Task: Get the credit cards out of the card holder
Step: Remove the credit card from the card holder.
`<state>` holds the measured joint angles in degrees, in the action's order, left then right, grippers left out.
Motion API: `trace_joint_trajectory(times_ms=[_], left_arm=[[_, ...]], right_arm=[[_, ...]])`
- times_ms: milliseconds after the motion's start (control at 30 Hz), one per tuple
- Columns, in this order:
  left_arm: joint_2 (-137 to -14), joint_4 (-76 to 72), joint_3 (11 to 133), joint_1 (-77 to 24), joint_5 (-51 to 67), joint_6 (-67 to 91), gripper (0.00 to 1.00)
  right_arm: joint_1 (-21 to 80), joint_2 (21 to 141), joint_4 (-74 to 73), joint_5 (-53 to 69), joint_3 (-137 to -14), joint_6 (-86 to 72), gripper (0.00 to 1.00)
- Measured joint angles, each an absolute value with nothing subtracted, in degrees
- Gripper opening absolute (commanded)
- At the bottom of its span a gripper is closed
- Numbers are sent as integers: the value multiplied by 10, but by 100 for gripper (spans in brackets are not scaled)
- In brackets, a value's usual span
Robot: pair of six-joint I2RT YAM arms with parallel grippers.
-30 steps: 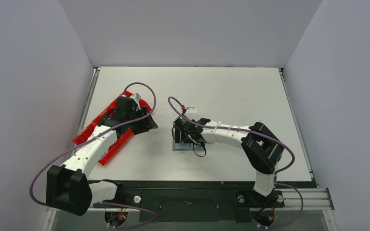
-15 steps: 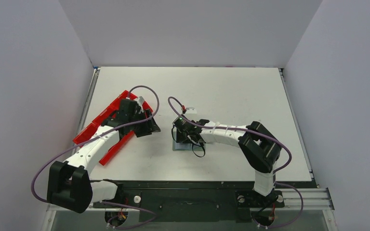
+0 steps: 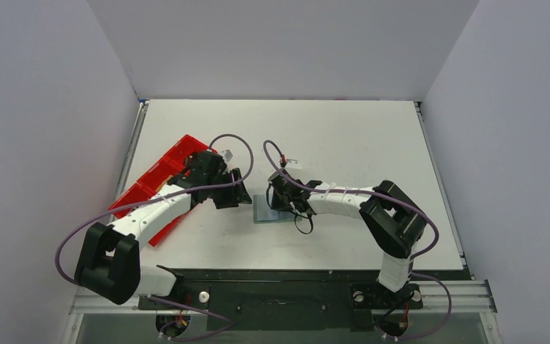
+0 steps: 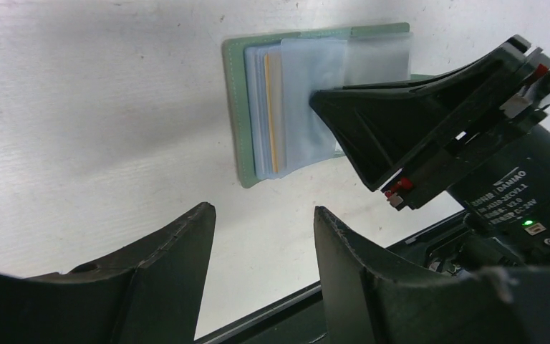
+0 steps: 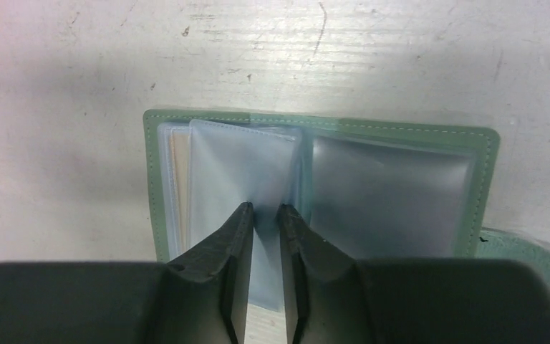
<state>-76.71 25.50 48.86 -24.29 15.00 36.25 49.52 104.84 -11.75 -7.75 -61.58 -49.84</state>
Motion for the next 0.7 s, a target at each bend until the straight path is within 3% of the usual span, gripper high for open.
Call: trace_joint_trajectory(times_ms=[133,700], left_arm=[[-792,238,487,-260,150,375,51],[-888,186,494,-295,155,400,49]], right_arm=[[476,1035,-81,-49,-585,-502,0],[417,1019,61,93,-496,-517,0]])
